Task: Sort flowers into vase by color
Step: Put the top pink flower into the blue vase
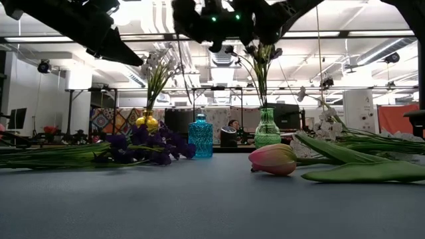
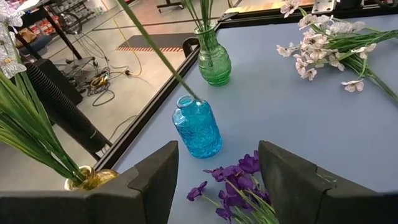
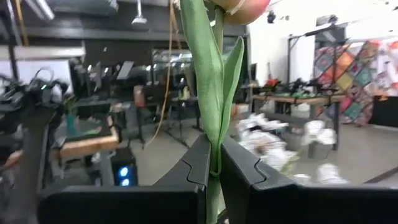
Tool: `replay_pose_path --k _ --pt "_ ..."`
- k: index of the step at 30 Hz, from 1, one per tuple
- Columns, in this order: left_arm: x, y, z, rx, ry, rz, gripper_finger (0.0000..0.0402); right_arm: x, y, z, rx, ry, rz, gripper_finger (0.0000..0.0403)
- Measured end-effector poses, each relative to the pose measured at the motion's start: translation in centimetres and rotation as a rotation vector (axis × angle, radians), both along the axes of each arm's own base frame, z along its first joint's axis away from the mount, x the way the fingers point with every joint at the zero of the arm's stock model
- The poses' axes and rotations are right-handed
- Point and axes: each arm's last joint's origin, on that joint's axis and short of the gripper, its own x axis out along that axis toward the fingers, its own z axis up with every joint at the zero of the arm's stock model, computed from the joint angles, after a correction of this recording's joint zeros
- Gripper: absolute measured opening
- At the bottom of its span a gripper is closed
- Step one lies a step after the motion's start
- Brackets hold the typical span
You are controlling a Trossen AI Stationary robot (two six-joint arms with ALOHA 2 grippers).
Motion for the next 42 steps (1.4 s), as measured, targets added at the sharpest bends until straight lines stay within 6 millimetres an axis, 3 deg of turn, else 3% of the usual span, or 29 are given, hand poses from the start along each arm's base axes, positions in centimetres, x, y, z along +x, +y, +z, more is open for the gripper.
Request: replay_pose_path --k 4,10,19,42 --pt "0.0 0.0 0.0 0.001 0.005 0.0 0.0204 0.7 1.0 1.6 -0.063 0.035 0.006 0.0018" --pt "0.0 0.0 0.0 0.0 0.005 0.0 0.0204 0.3 0.6 3.1 -0.082 -0.081 0.016 0.0018" --pt "0.0 0.0 0.0 0.0 0.006 0.0 0.0204 2.3 -0.1 -0.2 -0.058 -0.067 0.044 0.0018" --pt "-0.1 0.0 -0.2 -0.004 0.017 0.003 0.0204 2.4 -0.2 -1.0 -0.173 0.149 -0.145 0.0018"
